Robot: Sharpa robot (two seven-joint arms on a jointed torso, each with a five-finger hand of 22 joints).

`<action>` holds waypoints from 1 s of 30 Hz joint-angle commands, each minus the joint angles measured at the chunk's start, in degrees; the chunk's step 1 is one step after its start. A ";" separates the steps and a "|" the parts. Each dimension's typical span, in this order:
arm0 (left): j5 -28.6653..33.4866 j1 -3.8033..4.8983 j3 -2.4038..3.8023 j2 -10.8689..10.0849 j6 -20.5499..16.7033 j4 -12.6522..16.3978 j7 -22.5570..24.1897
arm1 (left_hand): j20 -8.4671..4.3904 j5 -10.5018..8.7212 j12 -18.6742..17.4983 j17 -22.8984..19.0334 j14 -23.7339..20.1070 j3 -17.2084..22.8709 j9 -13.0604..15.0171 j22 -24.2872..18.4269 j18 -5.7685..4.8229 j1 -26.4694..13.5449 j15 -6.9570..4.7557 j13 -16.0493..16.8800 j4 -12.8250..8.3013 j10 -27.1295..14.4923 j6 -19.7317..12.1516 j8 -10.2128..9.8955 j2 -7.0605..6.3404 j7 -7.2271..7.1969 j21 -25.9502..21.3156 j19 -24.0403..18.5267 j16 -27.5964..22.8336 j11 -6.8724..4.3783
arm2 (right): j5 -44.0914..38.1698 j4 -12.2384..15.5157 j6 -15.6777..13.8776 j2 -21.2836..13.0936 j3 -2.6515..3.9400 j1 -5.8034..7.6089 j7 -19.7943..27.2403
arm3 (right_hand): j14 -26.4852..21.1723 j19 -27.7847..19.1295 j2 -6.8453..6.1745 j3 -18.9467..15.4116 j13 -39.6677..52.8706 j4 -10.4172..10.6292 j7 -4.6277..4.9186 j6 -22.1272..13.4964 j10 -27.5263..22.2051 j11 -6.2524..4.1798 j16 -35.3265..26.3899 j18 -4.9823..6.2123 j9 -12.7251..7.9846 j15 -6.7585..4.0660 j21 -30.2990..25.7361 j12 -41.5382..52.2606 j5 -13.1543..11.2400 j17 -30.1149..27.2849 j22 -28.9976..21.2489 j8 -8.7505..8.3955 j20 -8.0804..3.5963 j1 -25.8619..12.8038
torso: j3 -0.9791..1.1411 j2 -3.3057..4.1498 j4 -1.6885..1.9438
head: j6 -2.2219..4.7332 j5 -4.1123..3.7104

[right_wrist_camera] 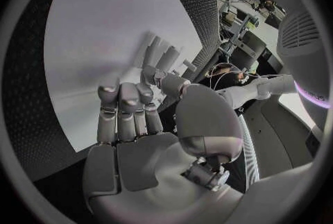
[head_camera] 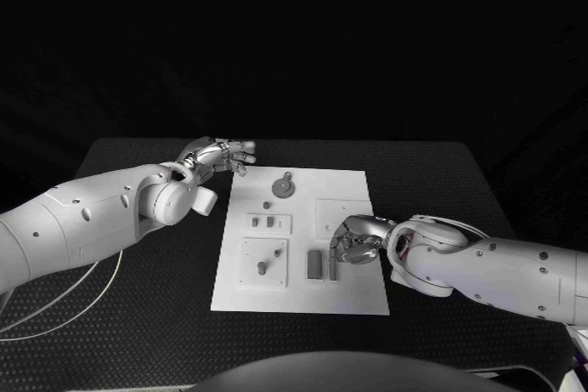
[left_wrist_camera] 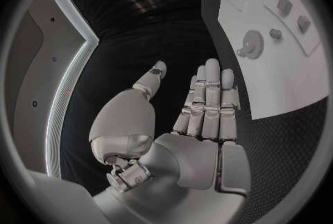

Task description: Assemble the parts on the task board

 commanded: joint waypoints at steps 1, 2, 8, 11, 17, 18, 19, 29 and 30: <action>0.17 0.04 0.05 0.15 0.70 0.08 0.32 | -0.22 -0.20 0.06 0.07 0.03 -0.26 0.05 0.10 0.91 -0.41 0.08 0.06 -0.06 0.20 -0.04 0.32 0.03 -0.34 -0.26 0.20 -0.32 0.10 | -0.69 0.19 1.51 0.16 -0.12 -0.16 0.23 | -0.16 -0.28 0.42 0.43 0.12 0.01 0.12 0.43 0.22 -0.20 -0.19 2.53 0.09 0.00 0.11 0.04 0.01 0.05 0.09 0.19 0.19 -0.08 | 0.03 0.03 -0.02 | -0.04 0.06; 0.17 0.04 0.05 0.15 0.70 0.08 0.32 | -0.22 -0.20 0.06 0.08 0.03 -0.26 0.05 0.11 0.91 -0.41 0.08 0.06 -0.06 0.20 -0.04 0.32 0.03 -0.34 -0.26 0.20 -0.32 0.10 | -0.69 0.15 1.37 0.20 -0.13 -0.17 0.21 | -0.16 -0.28 0.42 0.43 0.09 0.01 0.12 0.44 0.19 -0.20 -0.19 2.53 0.09 0.00 0.11 0.01 0.01 0.05 0.10 0.20 0.19 -0.08 | 0.03 0.03 -0.03 | -0.05 0.05; 0.17 0.04 0.05 0.17 0.73 0.08 0.21 | -0.23 -0.20 0.06 0.09 0.02 -0.25 0.05 0.13 0.91 -0.39 0.08 0.06 -0.07 0.20 -0.04 0.33 0.02 -0.34 -0.28 0.20 -0.33 0.10 | -4.78 -0.30 -2.87 0.74 -0.19 -0.69 -1.82 | -0.11 -0.19 -0.21 0.10 0.11 -0.02 0.05 0.64 0.25 -0.27 -0.16 2.53 0.01 -0.08 0.24 0.06 -0.29 0.09 0.14 0.33 0.19 -0.55 | 0.02 0.03 -0.01 | -0.06 0.11; 0.17 0.05 0.05 0.12 0.76 0.11 0.16 | -0.23 -0.20 0.06 0.10 0.02 -0.25 0.04 0.13 0.91 -0.39 0.08 0.07 -0.07 0.20 -0.04 0.33 0.03 -0.34 -0.28 0.20 -0.34 0.10 | -6.29 -0.32 -4.20 0.88 -0.19 -0.87 -2.67 | 0.08 0.14 -2.08 -1.31 0.19 0.46 -0.28 1.56 0.58 -0.52 -0.09 2.53 0.12 -0.30 0.44 0.24 -1.85 0.15 0.12 0.95 0.12 -1.52 | 0.02 0.03 0.00 | -0.08 0.10; 0.11 0.05 0.05 0.07 0.75 0.16 0.07 | -0.23 -0.20 0.05 0.11 0.02 -0.25 0.04 0.15 0.91 -0.37 0.08 0.06 -0.08 0.20 -0.05 0.33 0.01 -0.34 -0.30 0.20 -0.35 0.10 | -7.93 -0.43 -4.46 1.16 -0.20 -1.12 -3.53 | 0.40 0.56 -4.09 -3.59 0.72 1.24 -1.12 3.31 1.81 -1.36 0.02 2.53 0.74 -1.02 0.57 1.02 -2.11 0.20 -0.05 2.31 -0.23 -1.70 | -0.01 0.03 0.01 | -0.12 0.10; 0.11 0.05 0.05 0.07 0.75 0.17 0.07 | -0.23 -0.20 0.05 0.11 0.02 -0.24 0.04 0.15 0.91 -0.37 0.08 0.06 -0.09 0.20 -0.05 0.33 0.01 -0.34 -0.30 0.20 -0.35 0.10 | -7.97 -0.44 -4.49 1.19 -0.20 -1.19 -3.63 | 0.43 0.59 -4.22 -3.88 0.72 1.31 -1.21 3.46 1.89 -1.44 0.02 2.53 0.80 -1.09 0.59 1.04 -2.11 0.20 -0.06 2.44 -0.25 -1.73 | -0.01 0.04 0.02 | -0.12 0.10; 0.10 0.06 0.05 0.06 0.75 0.17 0.06 | -0.23 -0.20 0.05 0.11 0.02 -0.24 0.04 0.15 0.91 -0.36 0.08 0.06 -0.09 0.20 -0.05 0.33 0.01 -0.34 -0.30 0.20 -0.35 0.10 | -8.05 -0.43 -4.59 1.21 -0.20 -1.26 -3.74 | 0.44 0.60 -4.30 -4.14 0.85 1.39 -1.29 3.63 2.11 -1.52 0.02 2.53 0.86 -1.16 0.59 1.20 -2.11 0.20 -0.08 2.57 -0.26 -1.76 | -0.02 0.03 0.01 | -0.13 0.11; 0.06 0.06 0.05 0.03 0.83 0.21 -0.06 | -0.23 -0.20 0.05 0.13 0.01 -0.22 0.04 0.18 0.92 -0.31 0.08 0.07 -0.11 0.20 -0.06 0.34 0.01 -0.34 -0.32 0.20 -0.37 0.09 | -10.17 -0.50 -6.52 1.82 -0.20 -2.22 -5.43 | 0.67 0.75 -4.38 -6.63 2.63 1.75 -2.00 4.89 4.90 -2.21 0.01 2.53 1.30 -1.70 0.69 3.37 -2.10 0.16 -0.22 3.57 -0.32 -2.08 | 0.00 0.01 -0.01 | -0.20 0.15; 0.06 0.06 0.05 0.03 0.83 0.21 -0.07 | -0.23 -0.20 0.05 0.13 0.01 -0.22 0.04 0.18 0.92 -0.31 0.08 0.07 -0.11 0.20 -0.06 0.34 0.01 -0.34 -0.33 0.20 -0.37 0.09 | -10.26 -0.51 -6.64 1.83 -0.20 -2.24 -5.52 | 0.68 0.75 -4.37 -6.68 2.69 1.74 -2.03 4.94 5.00 -2.23 0.01 2.53 1.32 -1.72 0.69 3.44 -2.10 0.16 -0.23 3.61 -0.33 -2.05 | -0.01 0.01 -0.01 | -0.22 0.15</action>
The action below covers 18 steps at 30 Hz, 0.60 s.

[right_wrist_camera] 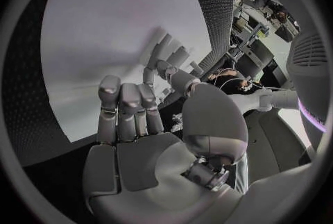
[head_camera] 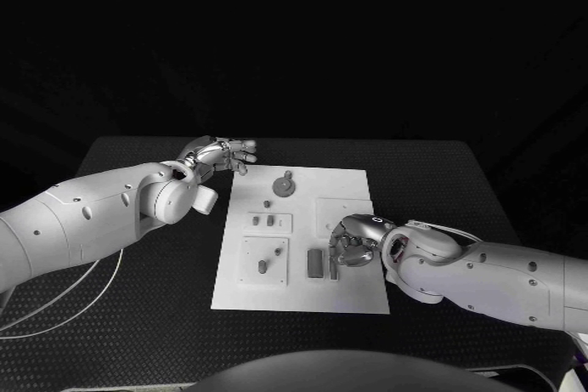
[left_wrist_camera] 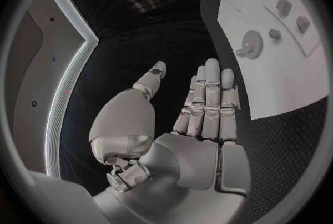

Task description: Assemble the parts on the task board

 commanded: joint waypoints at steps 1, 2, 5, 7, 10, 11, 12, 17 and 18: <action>0.05 0.05 0.04 0.04 0.80 0.15 0.21 | -0.12 -0.20 0.05 0.08 0.01 -0.21 0.04 0.08 0.39 -0.31 0.08 0.07 -0.12 0.21 -0.06 0.34 0.02 -0.34 -0.33 0.08 -0.37 0.10 | -3.27 -0.05 -1.07 0.23 -0.20 -0.49 -1.83 | -0.04 0.23 -0.32 -0.50 0.35 -0.08 0.00 0.55 0.87 -0.21 -0.02 1.98 0.13 -0.58 0.19 0.43 -0.27 0.01 -0.12 0.32 -0.22 -0.12 | 0.00 -0.02 -0.01 | -0.03 -0.01; 0.05 0.05 0.04 0.04 0.83 0.16 0.19 | -0.12 -0.20 0.05 0.08 0.01 -0.21 0.04 0.09 0.39 -0.30 0.08 0.07 -0.12 0.21 -0.06 0.34 0.02 -0.34 -0.33 0.08 -0.38 0.10 | -4.15 -0.05 -1.13 0.28 -0.20 -0.55 -1.88 | -0.02 0.24 -0.29 -0.55 0.48 -0.09 -0.04 0.62 1.06 -0.24 -0.02 1.98 0.15 -0.61 0.20 0.58 -0.27 0.01 -0.13 0.37 -0.22 -0.08 | -0.01 0.00 -0.01 | 0.00 -0.01; 0.03 0.05 0.04 0.02 0.84 0.18 0.17 | -0.12 -0.20 0.05 0.08 0.01 -0.20 0.04 0.09 0.39 -0.29 0.08 0.07 -0.12 0.21 -0.06 0.34 0.03 -0.34 -0.34 0.08 -0.38 0.10 | -5.78 -0.07 -1.55 0.35 -0.20 -0.66 -2.23 | 0.09 0.28 -0.14 -0.65 1.00 -0.59 -0.24 0.93 1.85 -0.43 -0.02 1.98 0.24 -0.75 0.21 1.20 -0.27 -0.02 -0.17 0.61 -0.27 0.57 | -0.01 0.00 0.00 | 0.01 -0.01; 0.03 0.05 0.04 0.01 0.86 0.18 0.14 | -0.12 -0.20 0.05 0.09 0.00 -0.20 0.03 0.10 0.39 -0.28 0.08 0.07 -0.12 0.21 -0.07 0.34 0.03 -0.34 -0.34 0.08 -0.38 0.10 | -7.23 -0.09 -1.36 0.35 -0.20 -0.77 -2.19 | 0.17 0.32 0.03 -0.64 1.44 -1.06 -0.38 1.17 2.49 -0.57 -0.02 1.98 0.31 -0.83 0.23 1.70 -0.27 -0.05 -0.20 0.79 -0.30 1.12 | -0.01 0.02 0.02 | -0.10 -0.02; 0.02 0.05 0.04 0.01 0.87 0.15 0.12 | -0.11 -0.20 0.05 0.09 0.00 -0.19 0.03 0.10 0.39 -0.27 0.08 0.07 -0.13 0.21 -0.08 0.34 0.04 -0.34 -0.35 0.07 -0.39 0.10 | -7.93 -0.03 -1.22 0.32 -0.20 -0.84 -2.15 | 0.25 0.28 0.49 -0.25 2.08 -2.27 -0.54 1.53 3.35 -0.74 -0.06 1.98 0.42 -0.94 0.20 2.42 -0.27 -0.09 -0.25 1.08 -0.36 2.59 | -0.01 0.01 0.00 | -0.14 0.00; 0.02 0.05 0.04 0.03 0.89 0.13 0.12 | -0.11 -0.20 0.05 0.09 0.00 -0.19 0.03 0.10 0.39 -0.27 0.08 0.07 -0.13 0.21 -0.08 0.34 0.04 -0.34 -0.35 0.07 -0.39 0.10 | -8.26 -0.03 -1.22 0.32 -0.20 -0.85 -2.06 | 0.27 0.27 0.58 -0.23 2.22 -2.64 -0.54 1.62 3.52 -0.74 -0.08 1.98 0.46 -0.96 0.20 2.55 -0.27 -0.11 -0.27 1.17 -0.36 2.93 | -0.02 0.01 0.00 | -0.14 -0.02; 0.02 0.05 0.04 0.04 0.89 0.12 0.12 | -0.11 -0.20 0.05 0.09 0.00 -0.19 0.03 0.11 0.39 -0.27 0.08 0.07 -0.13 0.21 -0.08 0.34 0.03 -0.34 -0.35 0.07 -0.39 0.10 | -8.58 -0.04 -1.20 0.32 -0.20 -0.86 -2.06 | 0.28 0.26 0.71 -0.23 2.25 -2.89 -0.53 1.69 3.56 -0.74 -0.10 1.98 0.49 -0.97 0.20 2.57 -0.27 -0.12 -0.28 1.24 -0.36 3.18 | -0.03 0.01 -0.02 | -0.17 -0.03; 0.02 0.05 0.04 0.09 0.95 0.13 0.10 | -0.11 -0.20 0.05 0.11 -0.01 -0.18 0.03 0.12 0.39 -0.26 0.08 0.07 -0.13 0.21 -0.10 0.34 0.05 -0.33 -0.37 0.07 -0.41 0.10 | -10.84 -0.15 -1.12 0.37 -0.20 -1.01 -1.98 | 0.34 0.27 0.93 -0.35 2.58 -3.31 -0.49 1.82 3.96 -0.70 -0.12 1.98 0.55 -0.95 0.20 2.88 -0.27 -0.15 -0.31 1.40 -0.32 3.64 | -0.04 -0.01 -0.05 | -0.24 -0.05; 0.02 0.05 0.04 0.06 0.96 0.14 0.08 | -0.11 -0.20 0.05 0.11 -0.01 -0.18 0.03 0.12 0.39 -0.26 0.09 0.07 -0.13 0.21 -0.10 0.33 0.06 -0.33 -0.37 0.07 -0.41 0.10 | -10.94 -0.18 -1.11 0.38 -0.20 -1.05 -1.96 | 0.35 0.27 0.95 -0.37 2.65 -3.34 -0.49 1.83 4.04 -0.70 -0.11 1.98 0.55 -0.95 0.21 2.96 -0.27 -0.15 -0.32 1.41 -0.32 3.69 | -0.04 -0.01 -0.05 | -0.24 -0.04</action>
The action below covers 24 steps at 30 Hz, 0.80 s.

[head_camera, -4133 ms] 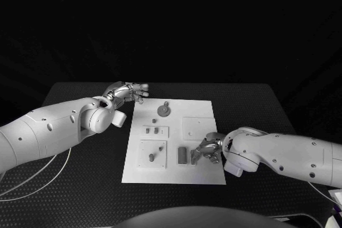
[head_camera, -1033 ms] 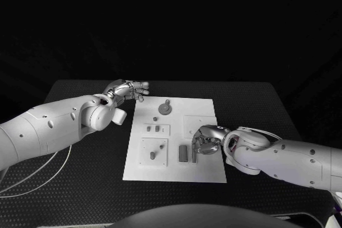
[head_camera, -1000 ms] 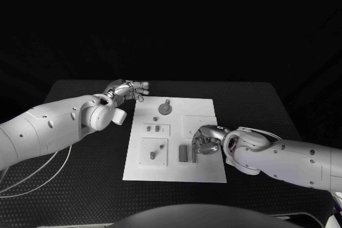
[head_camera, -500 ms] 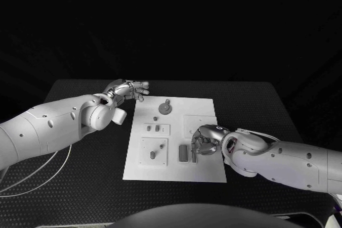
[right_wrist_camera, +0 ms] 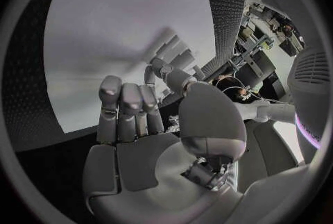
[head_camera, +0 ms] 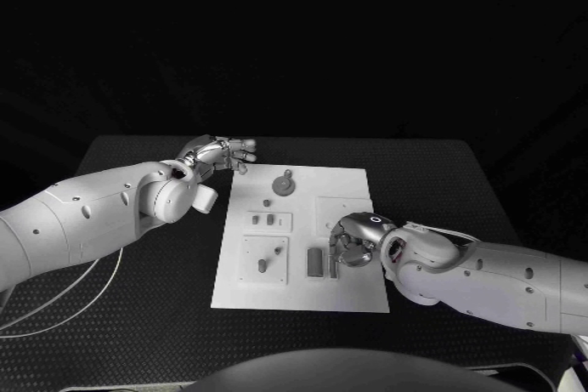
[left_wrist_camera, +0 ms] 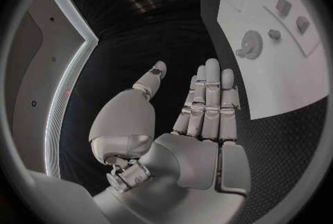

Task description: Assemble the parts on the task board

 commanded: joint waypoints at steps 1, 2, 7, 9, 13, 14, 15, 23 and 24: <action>0.03 0.05 0.04 0.07 0.91 0.14 0.25 | -0.11 -0.20 0.05 0.07 -0.01 -0.18 0.02 0.07 0.81 -0.26 0.09 0.07 -0.12 0.21 -0.11 0.33 0.06 -0.33 -0.38 0.08 -0.20 0.10 | -3.80 -0.10 0.80 0.05 -0.17 -0.39 -0.43 | 0.03 -0.04 -0.05 -0.11 0.30 -0.35 0.08 0.40 1.95 -0.83 -0.11 1.34 0.14 -0.27 0.21 0.32 -0.27 -0.07 -0.10 0.43 -0.22 0.75 | -0.02 -0.01 -0.05 | -0.02 0.00; 0.03 0.05 0.04 0.06 0.90 0.15 0.25 | -0.11 -0.20 0.05 0.07 -0.01 -0.18 0.02 0.08 0.81 -0.26 0.09 0.07 -0.13 0.21 -0.11 0.33 0.06 -0.32 -0.38 0.07 -0.20 0.10 | -4.06 -0.10 0.68 0.05 -0.17 -0.43 -0.43 | 0.04 -0.03 -0.03 -0.14 0.32 -0.36 0.08 0.42 1.98 -0.83 -0.11 1.34 0.15 -0.26 0.22 0.34 -0.27 -0.07 -0.10 0.45 -0.21 0.79 | 0.00 0.00 -0.03 | -0.04 0.01; 0.03 0.05 0.04 0.03 0.91 0.16 0.22 | -0.11 -0.20 0.04 0.08 -0.02 -0.17 0.02 0.09 0.81 -0.24 0.09 0.07 -0.13 0.20 -0.13 0.33 0.07 -0.32 -0.39 0.07 -0.21 0.11 | -4.33 -0.03 0.10 0.01 -0.16 -0.50 -0.32 | 0.08 -0.01 0.04 -0.25 0.41 -0.39 0.09 0.47 2.09 -0.82 -0.10 1.34 0.17 -0.25 0.23 0.41 -0.27 -0.07 -0.11 0.52 -0.20 0.92 | 0.01 -0.03 0.00 | -0.09 -0.02; 0.03 0.05 0.04 0.05 0.92 0.16 0.20 | -0.11 -0.20 0.04 0.09 -0.02 -0.17 0.01 0.10 0.80 -0.24 0.09 0.07 -0.13 0.20 -0.14 0.32 0.07 -0.31 -0.40 0.07 -0.22 0.11 | -4.20 -0.01 -0.32 -0.08 -0.16 -0.50 -0.31 | 0.10 0.02 0.09 -0.33 0.44 -0.35 0.11 0.49 2.13 -0.81 -0.10 1.34 0.18 -0.24 0.24 0.44 -0.27 -0.08 -0.11 0.54 -0.19 0.91 | 0.02 -0.03 -0.02 | -0.04 -0.03; 0.03 0.05 0.04 0.06 0.94 0.13 0.20 | -0.10 -0.20 0.04 0.09 -0.02 -0.17 0.01 0.11 0.80 -0.24 0.09 0.07 -0.13 0.20 -0.17 0.31 0.06 -0.30 -0.41 0.07 -0.23 0.11 | -3.16 0.09 -1.26 -0.35 -0.16 -0.50 -0.05 | 0.14 0.04 0.08 -0.45 0.52 -0.25 0.11 0.52 2.24 -0.80 -0.11 1.34 0.19 -0.23 0.25 0.51 -0.27 -0.09 -0.13 0.58 -0.16 0.84 | 0.01 -0.04 -0.01 | 0.03 -0.07; 0.03 0.05 0.04 0.07 0.96 0.12 0.20 | -0.10 -0.20 0.04 0.10 -0.02 -0.18 0.01 0.11 0.80 -0.24 0.10 0.06 -0.13 0.19 -0.17 0.31 0.06 -0.30 -0.41 0.07 -0.23 0.11 | -2.69 0.11 -1.62 -0.49 -0.16 -0.50 0.09 | 0.15 0.06 0.03 -0.47 0.50 -0.20 0.10 0.53 2.23 -0.80 -0.11 1.34 0.19 -0.23 0.25 0.48 -0.27 -0.09 -0.14 0.59 -0.15 0.79 | 0.02 -0.04 -0.01 | 0.03 -0.07; 0.03 0.05 0.04 0.06 0.96 0.11 0.21 | -0.10 -0.21 0.04 0.10 -0.02 -0.18 0.00 0.11 0.80 -0.25 0.10 0.06 -0.13 0.19 -0.18 0.31 0.06 -0.30 -0.42 0.07 -0.23 0.11 | -1.89 0.12 -2.29 -0.66 -0.15 -0.50 0.19 | 0.17 0.07 -0.06 -0.46 0.45 -0.11 0.09 0.52 2.17 -0.81 -0.12 1.34 0.17 -0.23 0.24 0.40 -0.27 -0.11 -0.16 0.58 -0.13 0.75 | 0.02 -0.04 -0.01 | 0.03 -0.07; 0.34 0.06 0.04 0.03 0.74 -0.18 0.08 | -0.09 -0.20 0.03 0.12 -0.03 -0.19 0.00 0.13 0.79 -0.29 0.10 0.06 -0.10 0.19 -0.20 0.30 0.07 -0.28 -0.44 0.07 -0.25 0.12 | 12.20 -0.21 -6.12 -2.39 0.22 1.08 4.96 | 0.12 0.65 -6.55 0.40 -2.59 5.38 1.84 -5.40 -2.00 0.77 -0.58 1.34 -1.35 0.77 -0.16 -3.73 -0.27 -0.30 -0.83 -2.68 -0.10 -2.62 | 0.02 -0.10 0.00 | 1.33 0.17; 0.62 0.06 0.05 0.11 0.64 -0.31 0.09 | -0.09 -0.20 0.03 0.12 -0.02 -0.19 0.00 0.13 0.79 -0.28 0.10 0.06 -0.10 0.19 -0.20 0.31 0.08 -0.28 -0.44 0.07 -0.25 0.12 | 17.19 -0.65 -5.65 -2.47 0.31 1.59 5.65 | 0.08 0.66 -7.06 -0.34 -2.89 5.88 2.09 -6.18 -2.51 1.07 -0.60 1.34 -1.49 0.97 -0.16 -4.13 -0.41 -0.29 -0.85 -3.05 -0.10 -3.47 | 0.03 -0.09 -0.05 | 1.82 0.16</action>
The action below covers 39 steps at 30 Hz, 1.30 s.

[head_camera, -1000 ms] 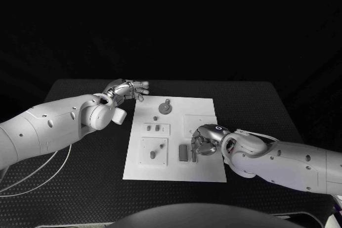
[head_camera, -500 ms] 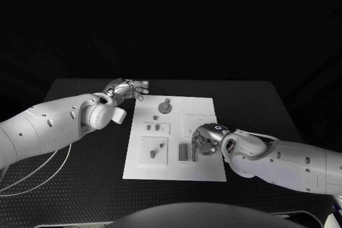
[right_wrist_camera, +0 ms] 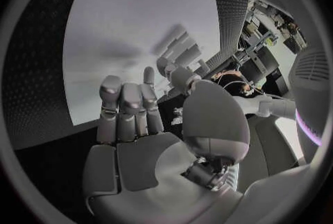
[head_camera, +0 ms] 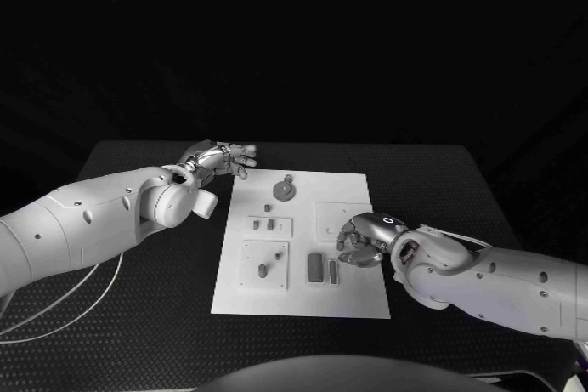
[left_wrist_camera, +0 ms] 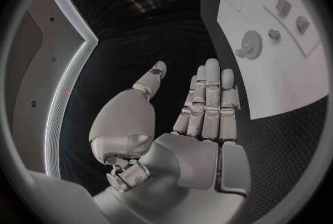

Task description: Assemble the parts on the task board

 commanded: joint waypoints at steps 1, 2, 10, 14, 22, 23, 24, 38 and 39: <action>0.88 0.06 0.05 0.18 0.48 -0.26 0.28 | -0.10 -0.20 0.03 0.08 -0.02 -0.18 0.00 0.10 0.70 -0.28 0.10 0.06 -0.10 0.19 -0.20 0.31 0.09 -0.28 -0.22 0.08 -0.24 0.12 | 18.90 -1.08 -1.65 -0.16 0.37 1.56 4.87 | 0.13 0.51 -1.57 -1.69 -0.55 1.35 1.97 -3.29 -1.24 0.59 -0.24 1.18 -0.36 0.94 -0.16 -0.75 -0.35 0.01 -0.09 -0.95 -0.03 -1.86 | 0.00 -0.03 -0.05 | 1.02 0.03; 1.02 0.06 0.05 0.19 0.48 -0.32 0.32 | -0.10 -0.20 0.03 0.08 -0.02 -0.18 -0.01 0.10 0.70 -0.28 0.10 0.06 -0.09 0.19 -0.20 0.31 0.10 -0.28 -0.22 0.08 -0.25 0.12 | 22.07 -1.49 -1.36 -0.16 0.44 1.91 5.47 | 0.07 0.45 -1.55 -2.16 -0.62 1.61 2.11 -3.64 -1.49 0.74 -0.26 1.18 -0.39 1.12 -0.20 -0.89 -0.30 0.03 -0.11 -1.06 -0.09 -2.12 | 0.00 -0.02 -0.05 | 1.18 0.01; 2.42 0.10 0.08 0.36 -0.35 -1.73 1.17 | -0.09 -0.20 0.05 0.09 -0.18 -0.16 0.00 0.15 0.69 -0.14 0.13 0.07 -0.22 0.23 -0.16 0.37 -0.02 -0.31 -0.32 0.02 -0.39 0.12 | 39.96 -11.36 1.69 2.52 4.08 4.13 15.50 | -2.76 -2.90 0.86 -9.05 -2.54 0.70 3.68 -7.42 -7.83 2.32 -1.15 1.18 -0.94 2.66 -1.42 -3.92 0.19 0.47 0.01 -2.23 -0.41 -3.69 | -0.04 -0.23 -0.13 | 4.91 -0.49; 3.35 0.18 0.10 0.86 -0.52 -3.22 1.82 | 0.00 -0.19 0.07 0.01 -0.58 -0.08 0.05 0.18 0.63 0.05 0.25 0.09 -0.37 0.29 0.10 0.55 -0.02 -0.41 -0.57 -0.17 -0.83 0.14 | 48.38 -20.91 3.11 5.97 6.51 4.57 20.45 | -5.06 -5.67 2.94 -11.50 -3.14 -1.30 4.07 -8.09 -10.02 2.73 -2.06 1.18 -1.11 3.08 -2.62 -4.49 1.90 0.39 0.09 -2.15 0.41 -3.70 | -0.08 -0.42 -0.14 | 7.10 -0.82; 4.33 0.89 0.19 2.96 0.79 -8.08 3.52 | 2.80 -0.12 -0.54 -2.55 -5.84 0.45 -0.03 -1.07 0.01 0.28 3.36 -0.34 -1.06 -1.14 0.07 0.77 0.32 -0.85 -4.77 -4.77 -8.12 0.80 | 60.11 -35.06 7.74 13.37 10.01 4.37 25.77 | -15.94 -17.50 6.65 -12.24 -11.19 -5.26 5.79 -10.38 -20.01 4.76 -13.44 -0.87 -1.50 5.91 -13.78 -14.07 5.70 -6.71 -4.06 -2.20 5.40 -3.43 | -0.11 -1.39 -0.01 | 10.88 -0.87; 4.47 1.01 0.20 3.12 0.89 -8.66 3.78 | 3.43 -0.18 -0.54 -2.97 -6.16 0.55 -0.07 -1.17 0.35 0.42 4.10 -0.51 -1.27 -1.58 -0.05 0.78 0.44 -0.92 -5.38 -5.33 -9.71 0.85 | 61.11 -35.92 8.54 14.00 10.33 4.25 26.11 | -17.48 -19.54 7.11 -12.07 -14.17 -5.40 5.98 -10.88 -21.16 5.43 -16.50 -1.26 -1.54 6.91 -16.65 -16.69 6.02 -9.05 -5.61 -2.12 6.41 -3.46 | -0.08 -1.54 0.00 | 11.25 -0.79; 4.83 1.14 0.22 3.38 0.93 -9.40 4.05 | 3.97 -0.17 -0.66 -3.34 -7.19 0.53 -0.11 -1.24 0.35 0.34 4.54 -0.68 -1.32 -2.07 -0.19 0.74 0.50 -1.03 -5.81 -5.87 -10.94 0.90 | 62.45 -36.82 9.68 14.65 10.78 4.08 26.49 | -19.09 -21.59 7.62 -11.72 -17.19 -5.18 6.51 -11.37 -22.38 5.56 -19.88 -1.71 -1.58 8.11 -19.59 -19.60 6.27 -11.42 -7.27 -2.08 7.34 -3.53 | -0.04 -1.64 -0.03 | 11.76 -0.68; 9.41 1.26 0.38 7.82 1.48 -16.46 7.09 | 8.94 -0.19 -0.84 -7.49 -23.52 -0.45 -1.12 -3.02 -1.82 -0.46 7.64 -5.33 -2.08 -16.03 -7.14 -2.10 0.02 -3.72 -14.62 -18.80 -23.32 0.01 | 67.11 -41.80 14.69 18.03 16.46 1.13 28.47 | -26.47 -32.90 9.66 -15.94 -58.08 -5.36 4.18 -15.80 -19.14 8.92 -51.78 -3.06 -2.59 15.02 -45.54 -56.01 9.21 -35.16 -25.55 -0.60 14.84 -4.21 | 0.37 -2.63 0.75 | 14.73 -0.28; 9.41 1.25 0.37 7.87 1.59 -16.41 7.07 | 8.98 -0.19 -0.81 -7.49 -23.56 -0.45 -1.09 -3.00 -1.82 -0.48 7.65 -5.33 -2.03 -16.11 -7.16 -2.08 0.04 -3.71 -14.66 -18.84 -23.36 0.01 | 67.16 -41.93 14.58 18.04 16.50 1.12 28.49 | -26.32 -33.08 9.75 -16.24 -59.00 -5.39 4.16 -15.87 -18.51 8.91 -52.05 -2.98 -2.76 15.03 -46.05 -56.67 9.19 -35.69 -25.88 -0.57 14.99 -4.14 | 0.41 -2.61 0.76 | 14.83 -0.23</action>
